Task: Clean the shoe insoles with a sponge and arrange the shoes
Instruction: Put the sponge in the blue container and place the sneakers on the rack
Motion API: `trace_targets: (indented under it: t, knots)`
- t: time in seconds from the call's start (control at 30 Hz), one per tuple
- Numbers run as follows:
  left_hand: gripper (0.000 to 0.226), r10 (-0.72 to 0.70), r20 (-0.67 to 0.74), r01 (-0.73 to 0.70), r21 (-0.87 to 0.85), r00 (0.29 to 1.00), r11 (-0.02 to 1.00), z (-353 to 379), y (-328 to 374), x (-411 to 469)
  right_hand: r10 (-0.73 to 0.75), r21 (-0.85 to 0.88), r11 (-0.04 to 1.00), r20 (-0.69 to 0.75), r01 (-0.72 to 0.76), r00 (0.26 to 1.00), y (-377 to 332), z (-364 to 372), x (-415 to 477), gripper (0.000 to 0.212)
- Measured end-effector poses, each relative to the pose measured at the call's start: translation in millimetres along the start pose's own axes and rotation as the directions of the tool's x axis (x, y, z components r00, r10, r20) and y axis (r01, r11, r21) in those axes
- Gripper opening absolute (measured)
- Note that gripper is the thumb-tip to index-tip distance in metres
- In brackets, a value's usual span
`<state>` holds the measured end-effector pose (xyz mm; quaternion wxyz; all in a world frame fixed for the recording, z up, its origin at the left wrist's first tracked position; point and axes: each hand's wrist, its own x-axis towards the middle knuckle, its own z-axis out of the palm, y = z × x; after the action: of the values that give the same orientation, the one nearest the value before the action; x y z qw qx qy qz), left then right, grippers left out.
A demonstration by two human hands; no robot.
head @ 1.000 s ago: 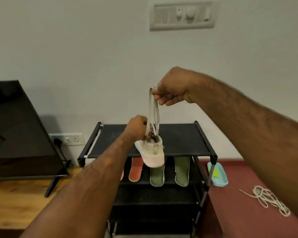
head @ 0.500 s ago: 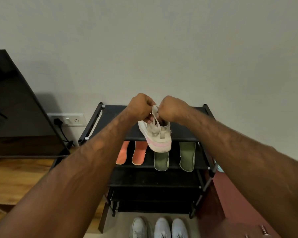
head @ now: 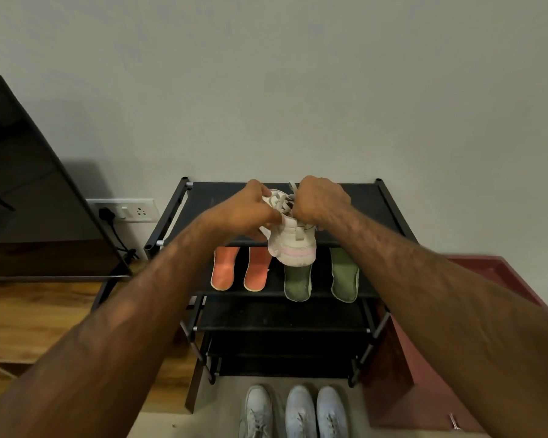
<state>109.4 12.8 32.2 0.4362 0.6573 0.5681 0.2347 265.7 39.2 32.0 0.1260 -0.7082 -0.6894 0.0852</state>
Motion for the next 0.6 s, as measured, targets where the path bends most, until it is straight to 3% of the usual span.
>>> trace_targets:
  t: [0.07,0.2,0.37,0.47,0.53,0.6]
  knots:
    - [0.042,-0.026,-0.02,0.027,0.05,0.999,0.998,4.7,-5.0,-0.5,0.002,0.028,1.0,-0.048,-0.001,0.999,1.0,2.7,-0.3,0.012]
    - [0.015,-0.021,-0.194,0.005,-0.083,0.981,0.997,13.1,-3.7,1.7,-0.058,0.085,0.994,-0.092,0.065,0.994,4.4,5.9,-1.0,0.008]
    - [0.013,0.013,-0.363,-0.096,-0.212,0.932,0.972,3.5,11.4,13.1,-0.124,0.112,0.983,-0.164,0.143,0.979,11.4,6.0,-2.6,0.004]
    - [0.021,-0.044,-0.374,-0.137,-0.444,0.926,0.885,7.5,26.1,18.6,-0.169,0.125,0.972,-0.222,0.2,0.96,13.6,8.2,-2.9,0.009]
    - [0.024,-0.117,-0.367,-0.148,-0.617,0.923,0.773,17.1,34.3,22.0,-0.163,0.149,0.968,-0.248,0.204,0.955,15.9,9.2,-2.5,0.01]
    - [0.027,-0.152,-0.377,-0.151,-0.662,0.914,0.734,26.4,35.7,26.1,-0.142,0.209,0.957,-0.269,0.202,0.953,18.8,8.6,-2.8,0.021]
